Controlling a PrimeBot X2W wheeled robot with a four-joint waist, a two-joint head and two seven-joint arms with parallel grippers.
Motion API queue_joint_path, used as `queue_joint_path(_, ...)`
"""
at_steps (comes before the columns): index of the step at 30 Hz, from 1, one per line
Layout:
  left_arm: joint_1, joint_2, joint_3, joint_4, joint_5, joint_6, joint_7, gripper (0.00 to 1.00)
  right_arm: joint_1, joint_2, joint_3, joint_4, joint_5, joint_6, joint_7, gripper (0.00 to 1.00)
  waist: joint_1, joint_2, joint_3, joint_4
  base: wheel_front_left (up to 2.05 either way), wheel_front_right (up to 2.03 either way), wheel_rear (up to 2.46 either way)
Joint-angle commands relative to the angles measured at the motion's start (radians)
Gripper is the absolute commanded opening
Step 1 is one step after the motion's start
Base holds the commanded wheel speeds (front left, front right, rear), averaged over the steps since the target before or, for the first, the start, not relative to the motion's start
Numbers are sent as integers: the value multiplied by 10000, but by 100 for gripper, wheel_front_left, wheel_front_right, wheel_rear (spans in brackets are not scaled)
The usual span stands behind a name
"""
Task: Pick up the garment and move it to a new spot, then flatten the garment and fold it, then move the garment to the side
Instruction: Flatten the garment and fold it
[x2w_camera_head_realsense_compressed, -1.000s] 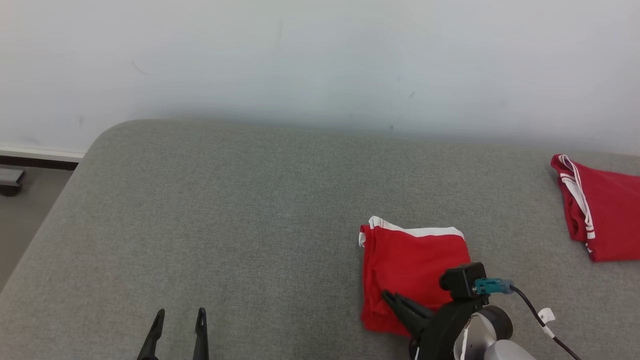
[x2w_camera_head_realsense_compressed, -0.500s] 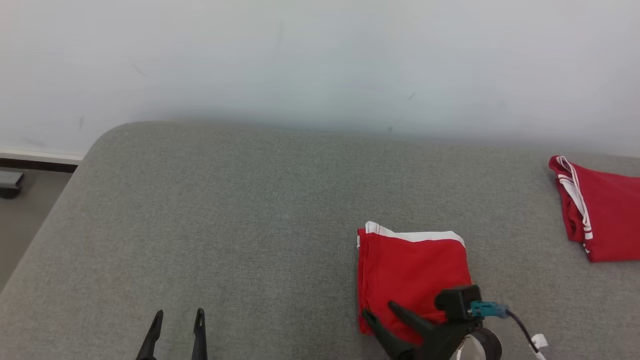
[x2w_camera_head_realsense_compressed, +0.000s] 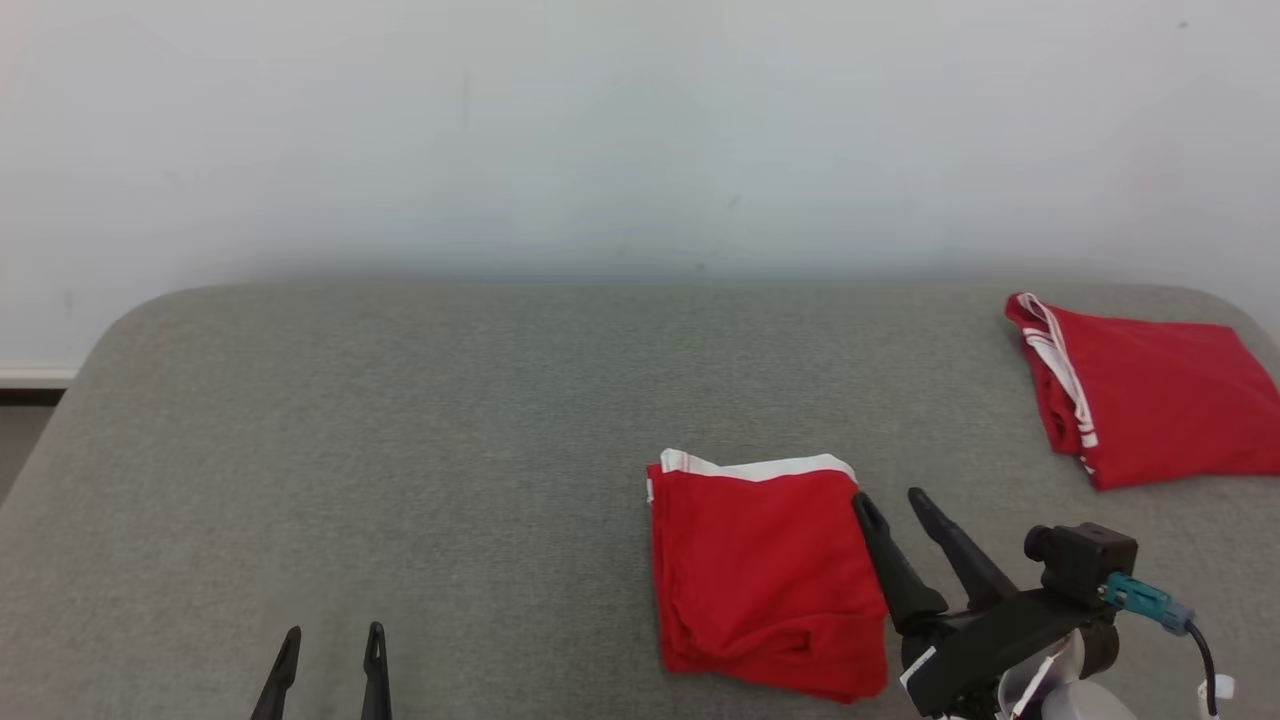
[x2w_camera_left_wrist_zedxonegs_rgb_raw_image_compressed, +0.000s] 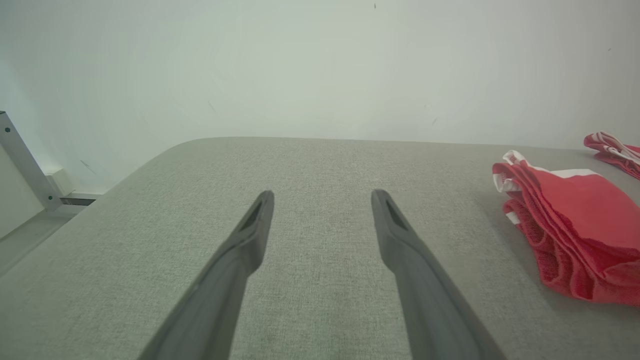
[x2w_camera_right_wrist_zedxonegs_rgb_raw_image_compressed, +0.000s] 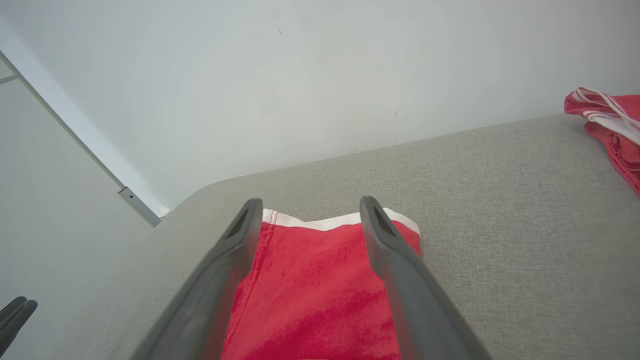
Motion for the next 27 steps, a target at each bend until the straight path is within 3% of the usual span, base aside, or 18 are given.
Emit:
queue_joint_path(1, 55, -11, 57, -39, 91, -42, -29, 100, 135, 23, -97, -82, -175, -21, -123, 100, 0, 0, -5, -409, 0, 0, 0)
queue_joint_path(14, -18, -1, 404, -101, 256, -134, -29, 100, 1258, 40, -1561, -448, -1793, -21, -1460, 100, 0, 0, 36, -1422, 0, 0, 0)
queue_joint_path(27, 192, 118, 688, -206, 511, -53, -29, 100, 2471, 859, -2663, -938, -3473, -21, -1967, 100, 0, 0, -128, -1371, 0, 0, 0)
